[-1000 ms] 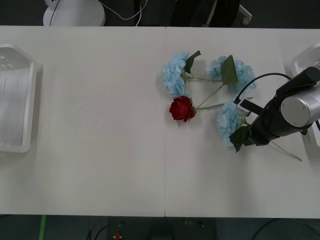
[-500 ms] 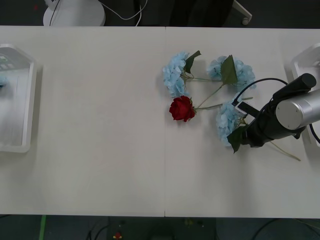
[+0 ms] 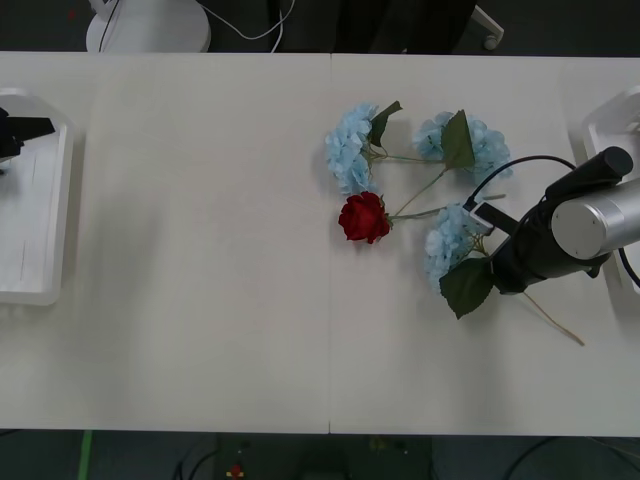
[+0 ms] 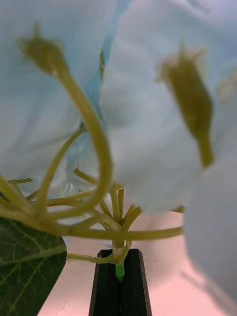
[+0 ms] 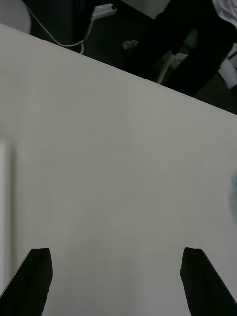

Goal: Put the red flowers into the right box and the blue flowers into the left box

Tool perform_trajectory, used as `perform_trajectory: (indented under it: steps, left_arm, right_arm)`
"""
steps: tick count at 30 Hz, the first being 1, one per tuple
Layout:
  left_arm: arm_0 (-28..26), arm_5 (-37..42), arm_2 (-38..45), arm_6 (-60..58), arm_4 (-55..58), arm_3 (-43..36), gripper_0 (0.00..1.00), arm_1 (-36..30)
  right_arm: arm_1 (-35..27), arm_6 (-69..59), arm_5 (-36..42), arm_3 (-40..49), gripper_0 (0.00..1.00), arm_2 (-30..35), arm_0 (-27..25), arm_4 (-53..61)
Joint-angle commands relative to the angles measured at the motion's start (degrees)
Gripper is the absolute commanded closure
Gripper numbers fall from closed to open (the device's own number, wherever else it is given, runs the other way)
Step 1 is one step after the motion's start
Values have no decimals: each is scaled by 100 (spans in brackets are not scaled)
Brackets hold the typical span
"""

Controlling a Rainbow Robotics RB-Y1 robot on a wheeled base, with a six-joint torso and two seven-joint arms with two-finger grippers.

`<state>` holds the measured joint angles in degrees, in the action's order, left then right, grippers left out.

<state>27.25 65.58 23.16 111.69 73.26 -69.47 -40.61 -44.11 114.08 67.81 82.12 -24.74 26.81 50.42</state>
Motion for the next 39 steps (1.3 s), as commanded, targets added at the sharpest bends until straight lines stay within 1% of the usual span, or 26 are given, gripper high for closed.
perform_trajectory:
  steps: [1,5,7,8,11,14,17,20,25,27,31,35,39]
  left_arm:
    - [202,69,-400,72,268,-700,23,282]
    - [167,96,-742,81,171,-1183,21,704]
    - [114,87,-927,90,39,-1438,18,950]
    - [62,96,-1059,107,-145,-1640,15,1152]
    - [-62,87,-1366,142,-453,-2036,13,1451]
    - [-229,78,-1648,204,-629,-2414,13,1591]
    - [-396,87,-2052,520,-444,-2748,13,1539]
    - [-492,78,-2342,925,-49,-2880,13,1416]
    - [-721,87,-2421,1883,575,-2897,13,1284]
    - [-914,96,-2395,2384,901,-2897,13,1178]
    - [-1503,166,-2140,3219,1718,-2880,13,1064]
    - [-2013,280,-1885,3869,2316,-2853,13,1011]
    - [-2505,17,-1867,4331,2992,-2792,13,1134]
  right_arm:
    - [-185,184,-40,586,100,198,-18,205]
    - [-326,228,-31,990,100,620,-80,706]
    - [-405,272,-31,1263,100,884,-132,943]
    - [-440,334,-49,1430,100,1086,-176,1242]
    - [-440,430,-128,1702,100,1385,-168,1883]
    - [-440,492,-321,1948,100,1578,-141,2428]
    - [-423,518,-515,2001,100,1639,70,3202]
    - [-238,466,-576,1834,100,1622,395,3729]
    - [96,387,-576,1289,100,1516,984,4168]
    - [272,369,-576,1017,100,1402,1291,4239]
    - [676,263,-638,437,100,1226,1801,4318]
    - [1089,167,-682,32,100,1174,2100,4379]
    - [1528,-97,-858,-187,100,1051,2276,4353]
